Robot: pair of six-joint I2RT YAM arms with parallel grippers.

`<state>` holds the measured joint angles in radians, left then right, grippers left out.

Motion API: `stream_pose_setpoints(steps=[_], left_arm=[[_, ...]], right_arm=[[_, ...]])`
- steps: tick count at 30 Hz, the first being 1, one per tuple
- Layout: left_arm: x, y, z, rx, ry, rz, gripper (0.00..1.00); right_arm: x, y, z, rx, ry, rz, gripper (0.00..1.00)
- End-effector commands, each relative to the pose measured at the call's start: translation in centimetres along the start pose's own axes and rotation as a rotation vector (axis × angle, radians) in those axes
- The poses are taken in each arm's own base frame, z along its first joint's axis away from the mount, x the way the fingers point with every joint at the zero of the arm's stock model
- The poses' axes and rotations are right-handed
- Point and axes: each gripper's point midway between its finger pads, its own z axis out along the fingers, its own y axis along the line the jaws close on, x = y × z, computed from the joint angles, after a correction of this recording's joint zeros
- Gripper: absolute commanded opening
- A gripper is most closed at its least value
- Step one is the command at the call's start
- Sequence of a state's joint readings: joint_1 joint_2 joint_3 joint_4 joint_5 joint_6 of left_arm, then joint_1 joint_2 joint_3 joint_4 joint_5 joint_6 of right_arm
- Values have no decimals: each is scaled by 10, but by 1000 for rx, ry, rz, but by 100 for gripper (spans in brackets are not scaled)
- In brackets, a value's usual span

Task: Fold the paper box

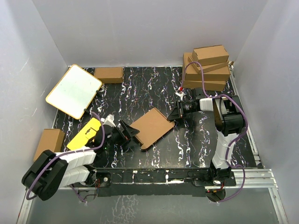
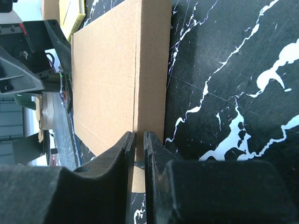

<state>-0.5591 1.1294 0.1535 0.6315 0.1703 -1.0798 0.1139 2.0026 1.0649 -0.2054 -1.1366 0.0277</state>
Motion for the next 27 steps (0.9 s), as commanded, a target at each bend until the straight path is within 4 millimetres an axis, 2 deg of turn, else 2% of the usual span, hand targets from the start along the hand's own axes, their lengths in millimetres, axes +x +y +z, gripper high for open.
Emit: stream_pose_setpoints(steps=[1,14,25,27], left_arm=[[-6,0,1,14,-45,-43,94],[-13,-7,14,48,-103,-92,90],[-24,-27,16,124,-167,-117,75],[-27,-31,16,132,-179,-114,68]], right_arm=[[8,-26,-1,79,-2,12,17],[13,-33,-1,92,3,39,17],[15,-34,0,87,7,49,17],[15,-33,0,83,7,47,17]])
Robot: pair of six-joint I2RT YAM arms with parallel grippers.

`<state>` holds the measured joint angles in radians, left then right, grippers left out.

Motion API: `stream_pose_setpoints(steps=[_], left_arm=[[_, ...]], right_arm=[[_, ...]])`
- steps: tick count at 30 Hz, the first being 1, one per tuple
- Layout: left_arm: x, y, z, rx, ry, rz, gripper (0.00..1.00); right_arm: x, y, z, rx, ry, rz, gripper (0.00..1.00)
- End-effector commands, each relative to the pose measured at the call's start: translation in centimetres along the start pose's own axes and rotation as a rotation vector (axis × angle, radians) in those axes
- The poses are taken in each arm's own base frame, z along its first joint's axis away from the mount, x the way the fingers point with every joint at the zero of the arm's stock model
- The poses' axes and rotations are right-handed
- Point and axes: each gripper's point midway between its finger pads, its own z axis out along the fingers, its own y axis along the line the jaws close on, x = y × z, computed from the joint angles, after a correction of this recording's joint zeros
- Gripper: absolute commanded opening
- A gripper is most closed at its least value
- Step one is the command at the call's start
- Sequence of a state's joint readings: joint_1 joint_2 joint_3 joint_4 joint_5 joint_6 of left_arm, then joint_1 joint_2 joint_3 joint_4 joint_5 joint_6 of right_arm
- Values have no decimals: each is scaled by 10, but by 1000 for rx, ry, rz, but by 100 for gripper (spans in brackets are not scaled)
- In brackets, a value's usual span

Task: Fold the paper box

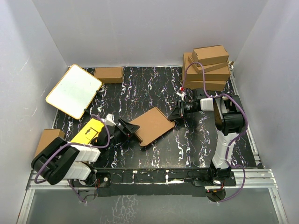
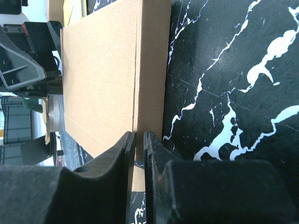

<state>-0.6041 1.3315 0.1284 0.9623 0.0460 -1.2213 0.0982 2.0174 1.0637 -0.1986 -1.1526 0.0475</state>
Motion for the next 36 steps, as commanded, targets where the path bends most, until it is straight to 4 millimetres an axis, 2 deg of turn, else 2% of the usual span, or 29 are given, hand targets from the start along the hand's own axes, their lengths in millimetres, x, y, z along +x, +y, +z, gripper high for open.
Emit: stream_pose_setpoints(steps=[1,11,15,18,22,27,32,36], left_arm=[[-13,-25,-1,84,-64,-6,67],[-11,-31,10,87,-56,-29,53],[-8,-27,15,67,-41,-39,46],[-7,-26,16,54,-39,-50,33],[-8,-21,15,15,-43,-70,25],[-12,-23,10,-13,-51,-89,23],[-17,-30,1,-16,-64,-126,23],[-20,-38,-4,-39,-57,-189,22]], right_arm=[[13,-30,2,91,13,13,16],[10,-21,1,63,9,-8,17],[7,-17,1,53,6,-22,18],[4,-13,-1,41,2,-42,19],[-4,-1,-5,26,-10,-96,27],[-25,17,-20,35,-42,-210,42],[-51,43,-54,62,-116,-368,52],[-57,82,-76,31,-142,-611,60]])
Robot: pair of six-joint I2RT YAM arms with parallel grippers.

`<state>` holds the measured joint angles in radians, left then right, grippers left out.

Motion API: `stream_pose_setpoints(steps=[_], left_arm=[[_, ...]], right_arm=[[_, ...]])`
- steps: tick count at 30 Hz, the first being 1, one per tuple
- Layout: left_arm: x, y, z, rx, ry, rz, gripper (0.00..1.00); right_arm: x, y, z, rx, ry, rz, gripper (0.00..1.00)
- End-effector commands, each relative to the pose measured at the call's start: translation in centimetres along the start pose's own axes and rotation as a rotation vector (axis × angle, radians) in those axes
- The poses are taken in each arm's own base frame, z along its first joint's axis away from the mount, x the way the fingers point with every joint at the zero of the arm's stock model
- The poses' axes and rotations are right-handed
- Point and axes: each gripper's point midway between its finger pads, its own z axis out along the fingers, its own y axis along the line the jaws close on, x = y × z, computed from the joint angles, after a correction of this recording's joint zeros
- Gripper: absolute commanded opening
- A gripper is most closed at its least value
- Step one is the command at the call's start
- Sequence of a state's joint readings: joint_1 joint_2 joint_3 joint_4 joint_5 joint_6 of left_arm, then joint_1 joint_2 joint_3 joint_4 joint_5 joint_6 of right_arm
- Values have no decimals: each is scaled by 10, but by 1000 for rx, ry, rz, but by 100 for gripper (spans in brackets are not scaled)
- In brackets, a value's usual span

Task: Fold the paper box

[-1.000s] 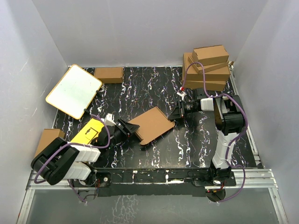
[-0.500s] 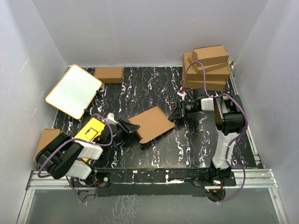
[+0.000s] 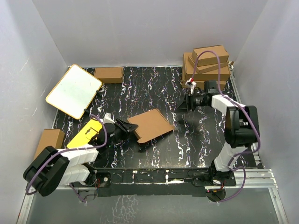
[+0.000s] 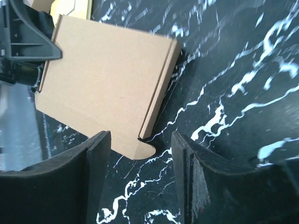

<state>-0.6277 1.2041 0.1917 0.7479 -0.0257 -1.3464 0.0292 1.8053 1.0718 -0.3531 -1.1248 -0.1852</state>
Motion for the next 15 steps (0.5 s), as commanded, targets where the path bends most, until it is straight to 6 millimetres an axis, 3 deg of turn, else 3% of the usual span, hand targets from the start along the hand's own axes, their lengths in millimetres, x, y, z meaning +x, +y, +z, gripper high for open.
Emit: stream_pose_setpoints(steps=[1,3,5,6,9,15], left_arm=[[-8,-22,-3,-19,-8,-95,22],[-9,-25,-5,-54,8,-122,19],[-11,-29,-7,-98,18,-157,18],[-13,-37,-8,-104,27,-169,18],[-15,-44,-10,-149,55,-227,18],[-11,-50,-6,-194,114,-383,18]], right_arm=[[-44,48,-32,-53,-86,-401,64],[-42,67,-37,-91,-101,-554,76],[-33,84,-39,-130,-120,-747,94],[-30,92,-39,-146,-138,-875,98],[-21,116,-34,-174,-169,-1083,99],[-10,148,0,-173,-91,-1399,99]])
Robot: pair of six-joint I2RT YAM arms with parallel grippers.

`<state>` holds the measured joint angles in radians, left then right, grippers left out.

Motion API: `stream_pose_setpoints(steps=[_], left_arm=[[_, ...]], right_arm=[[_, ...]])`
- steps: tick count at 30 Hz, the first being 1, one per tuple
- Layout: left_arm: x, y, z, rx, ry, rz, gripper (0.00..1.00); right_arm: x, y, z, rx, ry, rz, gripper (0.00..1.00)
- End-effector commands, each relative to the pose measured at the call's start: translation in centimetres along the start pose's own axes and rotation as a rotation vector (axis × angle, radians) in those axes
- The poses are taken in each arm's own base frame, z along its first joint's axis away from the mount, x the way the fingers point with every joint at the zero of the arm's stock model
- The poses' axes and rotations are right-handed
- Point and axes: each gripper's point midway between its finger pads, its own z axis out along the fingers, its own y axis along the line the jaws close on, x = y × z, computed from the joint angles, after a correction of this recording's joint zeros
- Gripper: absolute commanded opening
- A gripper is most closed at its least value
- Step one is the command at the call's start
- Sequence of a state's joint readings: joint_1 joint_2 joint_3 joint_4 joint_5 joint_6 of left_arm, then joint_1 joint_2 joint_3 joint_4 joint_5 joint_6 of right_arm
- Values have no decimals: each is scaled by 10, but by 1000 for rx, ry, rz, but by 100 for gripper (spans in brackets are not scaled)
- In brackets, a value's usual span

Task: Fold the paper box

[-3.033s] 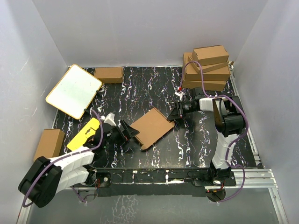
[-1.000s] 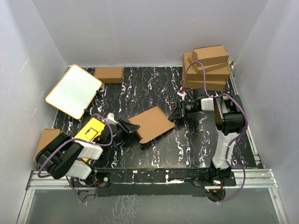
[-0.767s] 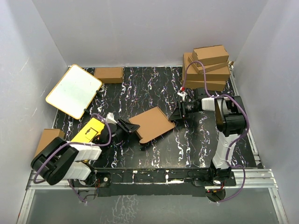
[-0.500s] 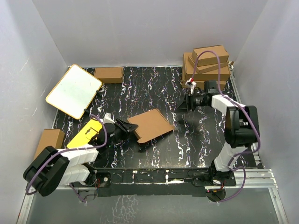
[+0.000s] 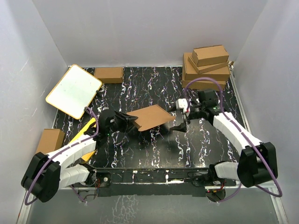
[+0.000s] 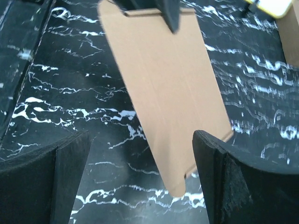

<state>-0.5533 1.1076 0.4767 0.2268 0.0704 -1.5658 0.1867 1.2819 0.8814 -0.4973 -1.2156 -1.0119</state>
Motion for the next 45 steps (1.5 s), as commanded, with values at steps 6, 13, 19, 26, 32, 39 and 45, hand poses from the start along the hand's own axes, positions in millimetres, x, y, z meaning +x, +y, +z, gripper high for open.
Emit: stream_pose_setpoints(steps=[6,13,19,26,32,39,45], left_arm=[[12,-11,2,-63,96,-134,18],[13,-17,7,-56,112,-175,19],[15,-22,9,-38,125,-196,20],[16,-26,10,-27,136,-200,21],[17,-26,11,-19,142,-214,23],[17,-26,10,-7,145,-222,26],[16,-24,10,1,144,-242,42]], right_arm=[[-13,-18,32,56,99,-424,96],[1,5,54,-8,126,-479,94],[10,0,70,44,187,-510,90],[17,-13,78,138,248,-537,76],[23,-14,81,158,277,-575,65],[22,-20,82,201,298,-584,53],[20,-25,80,232,307,-573,47]])
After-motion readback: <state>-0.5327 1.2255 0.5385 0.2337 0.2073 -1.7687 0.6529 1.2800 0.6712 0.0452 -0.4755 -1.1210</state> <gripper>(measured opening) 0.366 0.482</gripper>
